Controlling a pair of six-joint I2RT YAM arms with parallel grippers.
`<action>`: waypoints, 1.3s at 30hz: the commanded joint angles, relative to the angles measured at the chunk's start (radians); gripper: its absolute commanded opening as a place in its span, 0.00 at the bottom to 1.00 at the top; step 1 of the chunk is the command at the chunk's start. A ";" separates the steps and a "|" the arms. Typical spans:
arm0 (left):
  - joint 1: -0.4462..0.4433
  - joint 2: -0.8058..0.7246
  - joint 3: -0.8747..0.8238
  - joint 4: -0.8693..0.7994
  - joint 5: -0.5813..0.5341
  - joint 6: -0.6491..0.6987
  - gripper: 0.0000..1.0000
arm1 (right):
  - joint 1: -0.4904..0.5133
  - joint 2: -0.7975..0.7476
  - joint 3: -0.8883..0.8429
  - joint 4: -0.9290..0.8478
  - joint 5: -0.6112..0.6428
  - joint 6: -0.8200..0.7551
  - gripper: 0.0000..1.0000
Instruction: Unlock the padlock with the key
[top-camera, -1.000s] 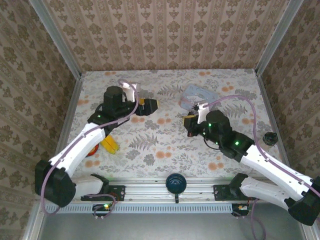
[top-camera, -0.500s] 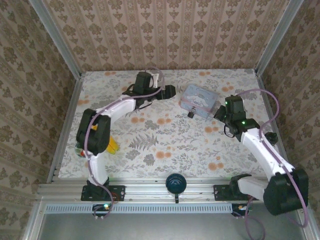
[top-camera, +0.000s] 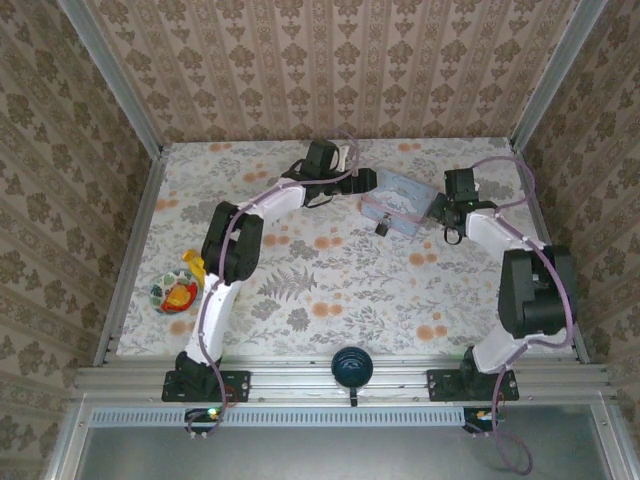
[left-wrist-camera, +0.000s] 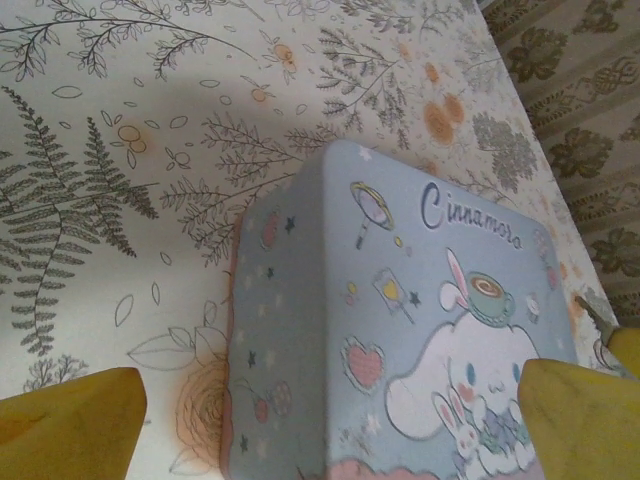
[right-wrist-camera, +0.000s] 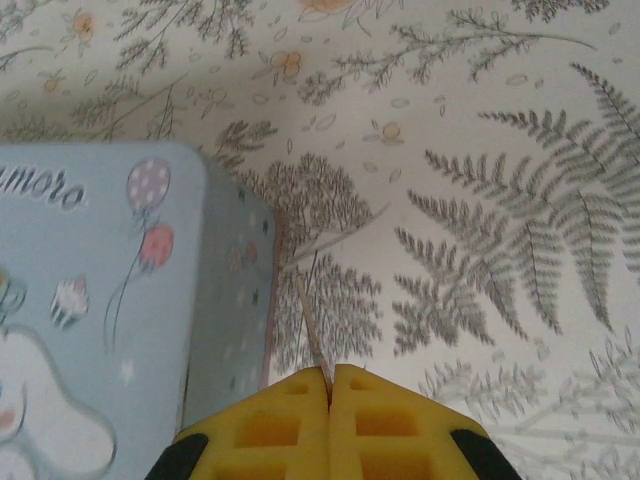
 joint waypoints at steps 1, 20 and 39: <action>-0.001 0.047 0.086 -0.053 0.034 0.020 0.93 | -0.023 0.092 0.073 0.008 -0.033 -0.029 0.00; -0.060 -0.126 -0.234 0.099 -0.029 0.018 0.61 | 0.108 0.319 0.294 0.016 -0.368 -0.080 0.00; -0.087 -0.717 -1.138 0.411 -0.415 -0.301 0.68 | 0.316 0.295 0.243 0.058 -0.466 0.003 0.00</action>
